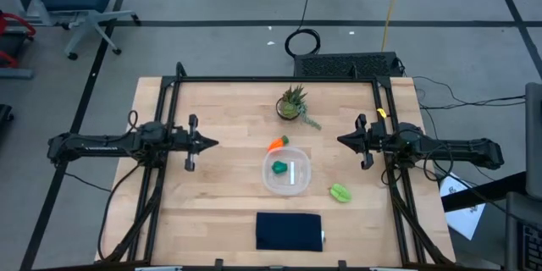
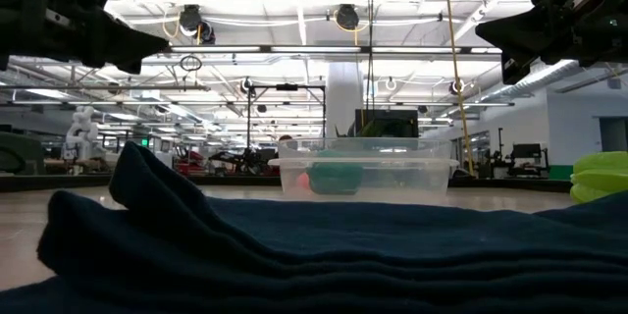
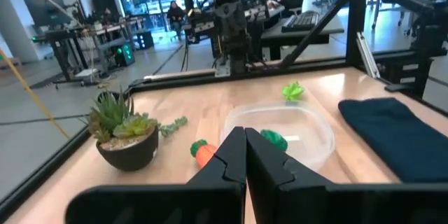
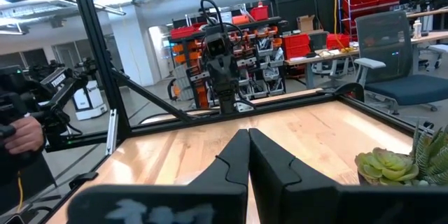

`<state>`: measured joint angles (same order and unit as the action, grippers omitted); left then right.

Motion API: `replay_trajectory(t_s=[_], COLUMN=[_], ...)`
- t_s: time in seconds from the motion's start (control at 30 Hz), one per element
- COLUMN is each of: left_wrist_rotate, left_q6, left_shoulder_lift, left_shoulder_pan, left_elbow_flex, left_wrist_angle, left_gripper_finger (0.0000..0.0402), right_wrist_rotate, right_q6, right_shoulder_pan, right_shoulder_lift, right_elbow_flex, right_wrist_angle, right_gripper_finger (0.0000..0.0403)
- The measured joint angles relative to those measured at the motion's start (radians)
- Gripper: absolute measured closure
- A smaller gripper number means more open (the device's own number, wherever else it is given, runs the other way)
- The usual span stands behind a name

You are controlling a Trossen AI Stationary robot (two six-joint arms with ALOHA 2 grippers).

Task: Pick and placing Produce into tupperware
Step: Put the star fruit into the transparent bin

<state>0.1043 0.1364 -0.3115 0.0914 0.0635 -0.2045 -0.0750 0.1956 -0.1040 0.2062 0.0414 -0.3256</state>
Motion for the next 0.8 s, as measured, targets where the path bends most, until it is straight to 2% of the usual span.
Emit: replay_trajectory(t_s=[0.33, 0.8], left_wrist_rotate=[-0.017, -0.027], left_q6=[-0.014, -0.015], left_shoulder_lift=[0.0, -0.002], left_shoulder_pan=[0.0, 0.0], left_elbow_flex=[0.0, 0.0], left_wrist_angle=[0.073, 0.075], left_gripper_finger=[0.0401, 0.0397], right_wrist_rotate=[0.0, 0.0], right_q6=[-0.002, -0.018], right_shoulder_pan=[0.0, 0.0], right_shoulder_lift=[0.0, 0.0], right_elbow_flex=[0.0, 0.0], right_wrist_angle=[0.005, 0.004], right_gripper_finger=[0.0403, 0.0403])
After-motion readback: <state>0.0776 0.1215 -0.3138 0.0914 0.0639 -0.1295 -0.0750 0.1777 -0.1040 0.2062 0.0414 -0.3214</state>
